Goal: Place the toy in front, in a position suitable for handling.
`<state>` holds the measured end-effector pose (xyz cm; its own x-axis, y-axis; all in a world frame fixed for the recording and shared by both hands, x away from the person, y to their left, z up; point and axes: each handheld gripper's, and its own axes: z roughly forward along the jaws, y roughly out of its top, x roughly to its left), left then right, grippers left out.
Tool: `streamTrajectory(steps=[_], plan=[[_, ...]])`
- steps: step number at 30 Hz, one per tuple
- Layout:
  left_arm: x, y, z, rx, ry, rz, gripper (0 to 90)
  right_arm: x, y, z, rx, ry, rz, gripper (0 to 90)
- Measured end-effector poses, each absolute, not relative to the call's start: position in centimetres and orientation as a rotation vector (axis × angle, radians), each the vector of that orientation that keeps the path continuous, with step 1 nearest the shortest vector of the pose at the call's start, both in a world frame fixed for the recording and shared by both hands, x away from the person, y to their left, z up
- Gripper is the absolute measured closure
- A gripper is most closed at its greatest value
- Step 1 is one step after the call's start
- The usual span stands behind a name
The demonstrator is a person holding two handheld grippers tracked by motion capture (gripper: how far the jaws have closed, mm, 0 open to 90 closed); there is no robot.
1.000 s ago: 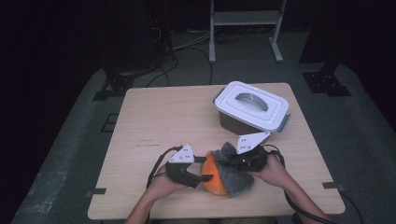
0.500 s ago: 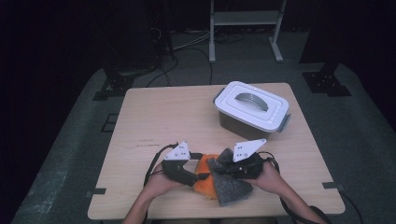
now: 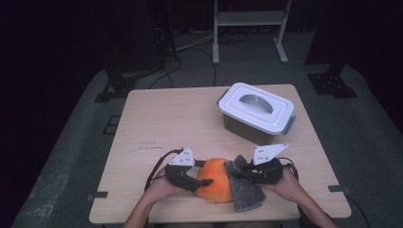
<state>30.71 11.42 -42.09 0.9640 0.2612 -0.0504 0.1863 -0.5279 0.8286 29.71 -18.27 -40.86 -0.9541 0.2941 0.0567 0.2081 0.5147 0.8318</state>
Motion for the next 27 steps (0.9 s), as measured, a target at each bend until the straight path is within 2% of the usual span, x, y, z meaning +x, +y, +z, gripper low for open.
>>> streamTrajectory(steps=[8, 14, 16, 18, 19, 21, 23, 27], plan=[[31.3, 12.0, -41.0, 2.115, 0.343, 0.060, 18.6, 29.2, -16.9, -41.4, 0.382, 2.662, 1.438, 79.6], [31.9, 11.8, -41.6, 2.142, 0.362, -0.024, 10.7, 28.3, -15.3, -41.4, 0.247, 2.696, 1.443, 79.8], [32.4, 11.4, -42.4, 2.182, 0.393, -0.103, 7.7, 28.2, -15.1, -41.4, 0.232, 2.699, 1.443, 79.7], [32.5, 11.4, -43.1, 2.172, 0.405, -0.153, 20.5, 28.3, -15.3, -41.4, 0.241, 2.706, 1.447, 79.7], [32.5, 11.6, -43.2, 2.164, 0.391, -0.127, 20.5, 28.4, -15.4, -41.4, 0.249, 2.705, 1.447, 79.8], [32.4, 11.7, -42.8, 2.154, 0.367, -0.051, 42.8, 29.1, -16.1, -40.9, 0.307, 2.679, 1.502, 79.8], [32.4, 11.7, -42.6, 2.146, 0.359, -0.019, 45.9, 29.5, -16.2, -40.1, 0.316, 2.650, 1.492, 79.8], [32.2, 11.3, -41.7, 2.092, 0.328, 0.140, 46.7, 31.0, -16.1, -38.0, 0.342, 2.547, 1.525, 79.8]])
